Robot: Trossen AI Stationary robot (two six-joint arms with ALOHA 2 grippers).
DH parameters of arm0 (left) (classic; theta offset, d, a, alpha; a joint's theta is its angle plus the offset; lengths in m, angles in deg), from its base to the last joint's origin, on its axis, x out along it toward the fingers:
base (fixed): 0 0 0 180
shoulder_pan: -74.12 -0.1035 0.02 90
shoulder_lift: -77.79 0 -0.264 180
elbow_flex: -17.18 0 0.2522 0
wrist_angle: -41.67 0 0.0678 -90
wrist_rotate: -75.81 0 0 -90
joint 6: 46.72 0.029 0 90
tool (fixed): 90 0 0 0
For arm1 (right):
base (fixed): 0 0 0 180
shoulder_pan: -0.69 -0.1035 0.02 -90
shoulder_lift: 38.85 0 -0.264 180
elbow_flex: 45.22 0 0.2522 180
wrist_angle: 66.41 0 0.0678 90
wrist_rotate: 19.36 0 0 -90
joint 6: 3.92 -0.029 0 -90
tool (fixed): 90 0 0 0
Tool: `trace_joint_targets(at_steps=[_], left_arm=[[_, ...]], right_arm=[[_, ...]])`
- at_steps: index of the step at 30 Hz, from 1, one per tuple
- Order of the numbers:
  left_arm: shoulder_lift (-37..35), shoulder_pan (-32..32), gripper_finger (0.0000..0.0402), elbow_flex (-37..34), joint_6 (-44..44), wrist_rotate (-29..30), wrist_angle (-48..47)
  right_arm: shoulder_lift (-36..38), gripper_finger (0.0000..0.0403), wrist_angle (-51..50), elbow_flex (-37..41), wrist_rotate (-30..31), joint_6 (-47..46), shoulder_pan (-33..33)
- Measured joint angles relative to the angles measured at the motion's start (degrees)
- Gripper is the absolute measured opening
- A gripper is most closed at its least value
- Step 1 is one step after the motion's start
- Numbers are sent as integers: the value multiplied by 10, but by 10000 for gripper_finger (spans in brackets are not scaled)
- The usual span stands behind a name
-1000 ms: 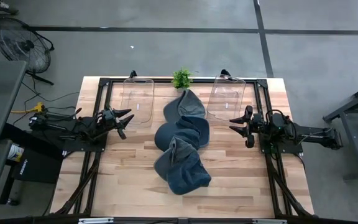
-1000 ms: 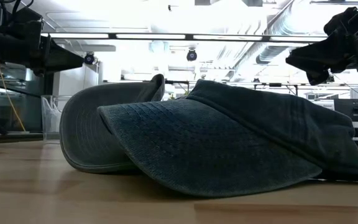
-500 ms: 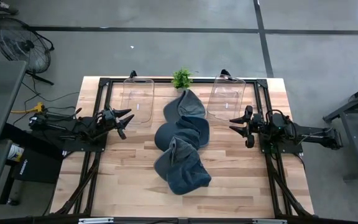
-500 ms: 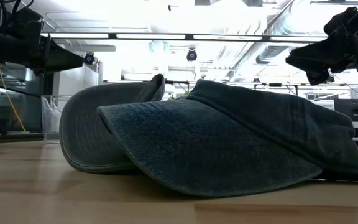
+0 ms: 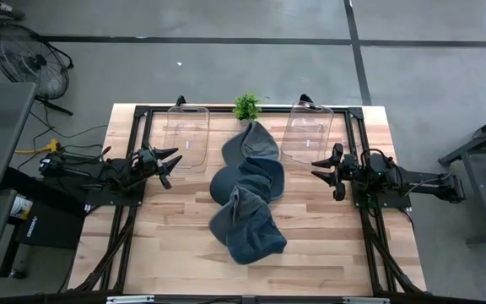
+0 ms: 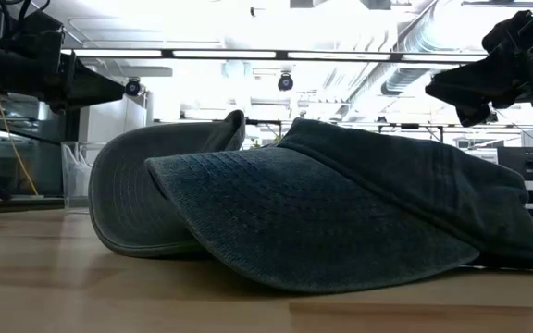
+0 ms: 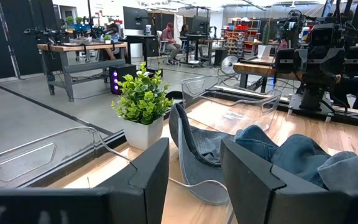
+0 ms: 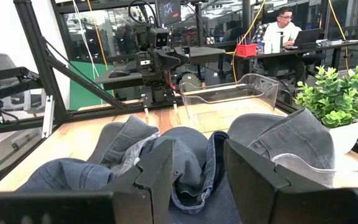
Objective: Pick & Place hat
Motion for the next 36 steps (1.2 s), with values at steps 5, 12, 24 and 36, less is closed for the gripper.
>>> trace_joint_targets(at_steps=[5,12,24,36], left_arm=[[0,0,142,0,0,0,0],[0,0,142,0,0,0,0],[0,0,142,0,0,0,0],[0,0,142,0,0,0,0]], right_arm=[[0,138,0,0,0,-3,0],[0,138,5,0,0,-82,0],[-11,138,-41,-36,-49,-117,0],[-217,138,-139,-188,-43,-89,0]])
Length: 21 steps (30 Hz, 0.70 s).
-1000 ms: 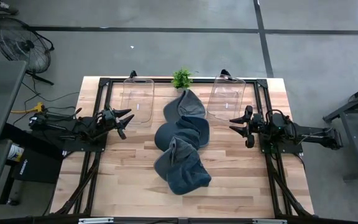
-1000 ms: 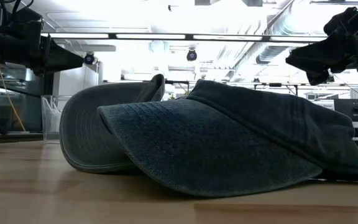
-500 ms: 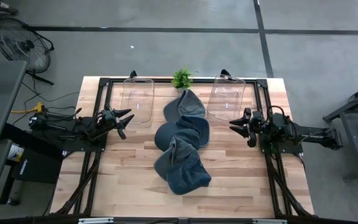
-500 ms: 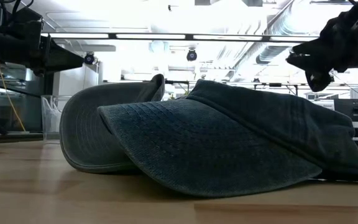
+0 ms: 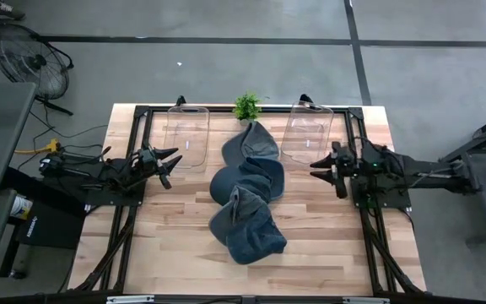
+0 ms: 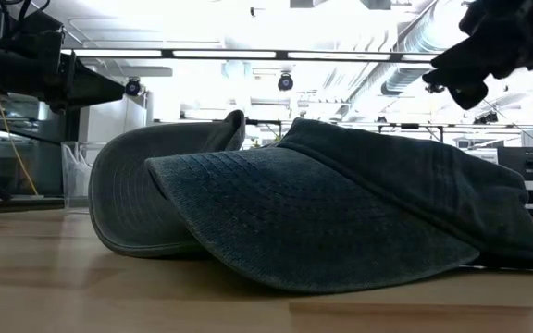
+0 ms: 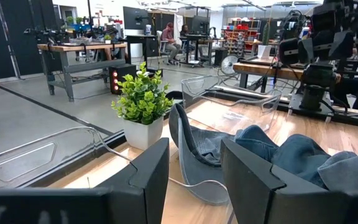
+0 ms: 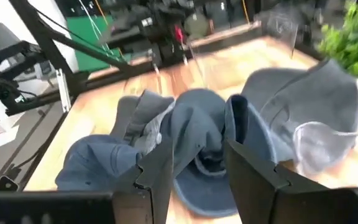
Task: Pick & Place hat
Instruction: Put the bottom blue cap into the right transparent bin
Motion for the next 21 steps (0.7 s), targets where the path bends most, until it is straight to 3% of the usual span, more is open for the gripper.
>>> trace_joint_targets(at_steps=[12,21], left_arm=[[0,0,142,0,0,0,0],[0,0,142,0,0,0,0]], right_arm=[[-303,138,-29,-129,-130,60,-5],[-435,138,-24,-186,-156,226,-59]])
